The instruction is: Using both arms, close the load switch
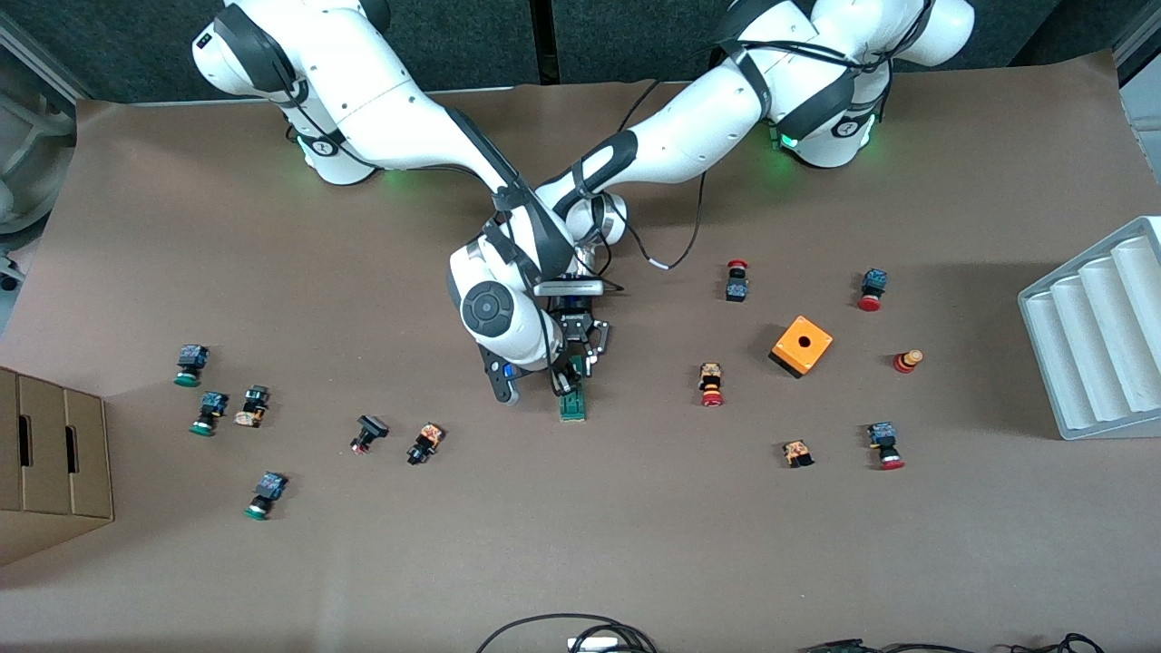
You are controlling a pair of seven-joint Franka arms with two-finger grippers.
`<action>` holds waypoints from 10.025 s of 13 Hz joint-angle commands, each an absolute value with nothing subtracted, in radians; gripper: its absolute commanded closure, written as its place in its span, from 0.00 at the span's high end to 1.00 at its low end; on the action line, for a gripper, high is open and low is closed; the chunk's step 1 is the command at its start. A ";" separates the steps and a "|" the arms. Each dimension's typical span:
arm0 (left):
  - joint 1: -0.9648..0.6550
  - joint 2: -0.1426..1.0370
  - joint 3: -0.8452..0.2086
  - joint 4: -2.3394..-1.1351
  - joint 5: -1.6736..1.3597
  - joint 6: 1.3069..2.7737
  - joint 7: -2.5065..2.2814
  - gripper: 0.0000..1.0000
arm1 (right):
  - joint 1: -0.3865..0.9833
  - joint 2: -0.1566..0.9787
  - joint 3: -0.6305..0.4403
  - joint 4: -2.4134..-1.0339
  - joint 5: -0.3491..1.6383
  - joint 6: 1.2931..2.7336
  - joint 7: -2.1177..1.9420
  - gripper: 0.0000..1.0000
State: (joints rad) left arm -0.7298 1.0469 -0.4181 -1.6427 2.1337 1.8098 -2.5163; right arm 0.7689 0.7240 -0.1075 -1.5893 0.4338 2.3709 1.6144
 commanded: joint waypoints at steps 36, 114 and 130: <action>-0.769 1.063 -0.388 -1.649 2.131 1.799 -2.537 0.58 | 0.692 0.791 -0.103 -1.407 0.456 2.287 1.578 0.20; -0.753 0.913 -0.426 -1.637 1.838 1.954 -2.286 1.00 | 0.048 0.025 -0.140 -1.625 0.018 1.592 -0.051 1.00; -0.609 0.591 -0.448 -1.580 0.945 2.089 -1.189 1.00 | 0.046 0.037 -0.130 -1.606 0.017 1.666 -0.043 1.00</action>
State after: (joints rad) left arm -0.6369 0.6335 -0.4415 -1.5757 1.0189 2.0898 -1.2928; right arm 0.0415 0.0287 -0.1339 -1.6156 0.0439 1.6434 -0.0377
